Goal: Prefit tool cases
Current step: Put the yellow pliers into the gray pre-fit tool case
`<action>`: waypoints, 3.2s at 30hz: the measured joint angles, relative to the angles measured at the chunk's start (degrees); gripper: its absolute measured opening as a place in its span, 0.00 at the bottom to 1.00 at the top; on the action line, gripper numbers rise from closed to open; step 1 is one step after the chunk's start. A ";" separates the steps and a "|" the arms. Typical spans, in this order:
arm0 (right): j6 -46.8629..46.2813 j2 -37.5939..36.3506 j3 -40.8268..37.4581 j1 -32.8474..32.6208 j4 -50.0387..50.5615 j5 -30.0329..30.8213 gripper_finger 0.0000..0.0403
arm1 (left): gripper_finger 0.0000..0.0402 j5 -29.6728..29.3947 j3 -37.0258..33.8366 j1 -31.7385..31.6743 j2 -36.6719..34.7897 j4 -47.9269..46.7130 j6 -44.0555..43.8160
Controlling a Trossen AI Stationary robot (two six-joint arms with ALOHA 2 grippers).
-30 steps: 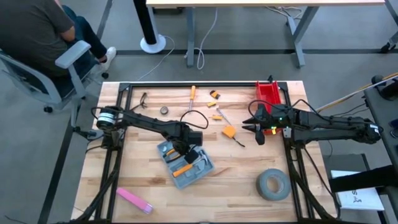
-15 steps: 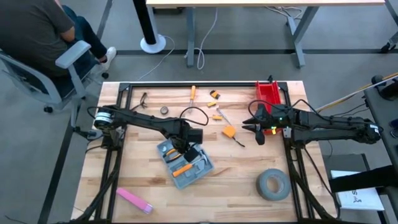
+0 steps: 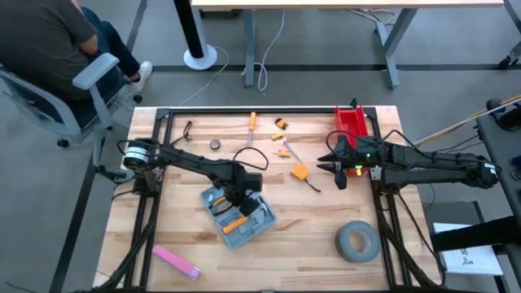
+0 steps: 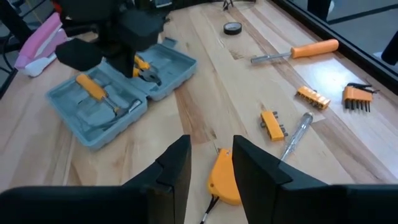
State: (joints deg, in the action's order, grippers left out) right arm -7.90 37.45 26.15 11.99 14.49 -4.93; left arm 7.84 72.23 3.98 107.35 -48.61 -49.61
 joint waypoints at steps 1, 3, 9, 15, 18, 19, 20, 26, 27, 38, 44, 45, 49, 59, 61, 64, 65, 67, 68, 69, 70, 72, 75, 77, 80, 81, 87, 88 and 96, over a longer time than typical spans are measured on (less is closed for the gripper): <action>0.00 0.00 0.00 0.00 0.18 0.00 0.24 | 0.00 -0.65 1.11 0.00 0.00 -1.32 0.34; 0.00 0.05 0.00 0.00 0.04 0.00 0.23 | 0.00 -1.53 3.62 -0.06 -0.32 -3.23 1.00; 0.00 0.02 0.00 0.00 0.21 -0.02 0.21 | 0.00 -1.75 7.21 -0.08 -0.37 -7.70 2.08; 0.00 0.05 0.00 0.00 0.21 0.00 0.20 | 0.00 -1.66 7.20 -0.08 -0.40 -11.01 2.01; -0.02 0.02 0.00 0.00 0.19 -0.01 0.22 | 0.00 -1.47 6.68 -0.08 -0.42 -10.92 2.10; -0.02 0.02 0.00 0.00 0.21 -0.01 0.22 | 0.00 -1.47 6.29 -0.10 -0.44 -10.92 2.10; -0.01 0.02 0.00 0.00 0.21 -0.02 0.22 | 0.00 -1.45 5.77 -0.17 -0.46 -10.84 2.12; -0.02 0.02 0.00 0.00 0.16 0.00 0.24 | 0.00 2.81 -3.03 -0.45 -1.08 0.61 1.29; -0.02 0.02 0.00 0.00 0.08 0.00 0.24 | 0.00 4.14 -4.34 -0.47 -1.18 4.08 0.63; -0.02 -0.33 0.00 0.00 -0.21 0.00 0.19 | 0.00 -1.03 -0.24 -0.27 -2.40 -4.15 -0.72; 0.06 -0.33 0.02 0.00 -0.19 0.00 0.21 | 0.00 -2.37 6.99 -0.29 -2.86 -12.36 1.00; 0.24 -0.33 0.02 0.00 -0.19 0.00 0.21 | 0.00 -2.25 7.65 -0.27 -2.82 -12.11 1.06; 0.26 -0.32 0.02 0.00 -0.17 0.00 0.23 | 0.00 -2.27 9.00 -0.37 -2.89 -12.60 1.12; 0.02 -0.30 0.02 0.00 -0.17 0.00 0.22 | 0.00 -4.08 0.74 -0.67 -2.38 -3.03 1.36; 0.00 -0.30 0.02 0.00 -0.23 0.00 0.22 | 0.00 -3.15 -2.65 -0.77 -1.62 2.64 1.16; 0.00 -0.30 0.03 0.00 -0.22 0.00 0.20 | 0.00 -2.61 -5.64 -0.84 -1.24 6.30 0.61; 0.00 -0.30 0.07 0.00 -0.23 -0.01 0.20 | 0.00 -2.54 -6.22 -0.82 -1.27 6.70 0.50; -0.05 -0.30 0.22 0.00 0.19 0.00 0.19 | 0.00 -2.47 -6.33 -0.83 -1.43 6.50 0.37; -0.05 -0.28 0.37 0.00 0.28 -0.01 0.19 | 0.00 -2.50 -5.85 -0.82 -1.84 5.67 0.44; -0.05 -0.29 0.52 0.00 0.22 -0.01 0.19 | 0.00 -2.50 -4.96 -0.81 -2.11 4.51 0.63; -0.04 -0.30 0.69 0.00 0.09 0.00 0.19 | 0.00 -2.66 -4.03 -0.78 -2.25 3.19 0.88; -0.02 -0.30 0.75 0.00 0.20 0.00 0.20 | 0.00 -4.74 -1.32 -0.71 -2.39 -0.71 1.50; -0.02 -0.28 0.76 0.00 0.25 0.00 0.21 | 0.00 -7.56 4.27 -0.76 -2.99 -5.63 2.96; -0.04 -0.28 0.76 0.00 0.29 0.00 0.22 | 0.00 -8.63 6.88 -0.78 -3.11 -9.71 3.68; -0.03 -0.28 0.76 0.00 0.46 0.00 0.23 | 0.00 -8.13 9.22 -0.78 -2.91 -11.07 3.93; -0.04 -0.28 0.76 0.00 0.48 0.00 0.24 | 0.00 -7.07 9.76 -0.78 -2.93 -12.14 3.89; 0.03 -0.28 0.76 0.00 1.19 0.00 0.23 | 0.00 1.78 9.39 0.94 -3.02 -14.44 2.00; 0.18 -0.28 0.76 0.00 1.37 0.00 0.23 | 0.00 3.11 9.10 1.43 -3.02 -14.39 1.66; 0.41 -0.28 0.76 0.00 1.56 0.00 0.20 | 0.00 7.55 5.60 5.13 -3.02 -14.34 -2.30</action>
State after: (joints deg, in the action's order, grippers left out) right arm -7.49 37.17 26.92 11.99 16.05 -4.93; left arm 15.39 77.83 9.11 104.33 -62.95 -51.90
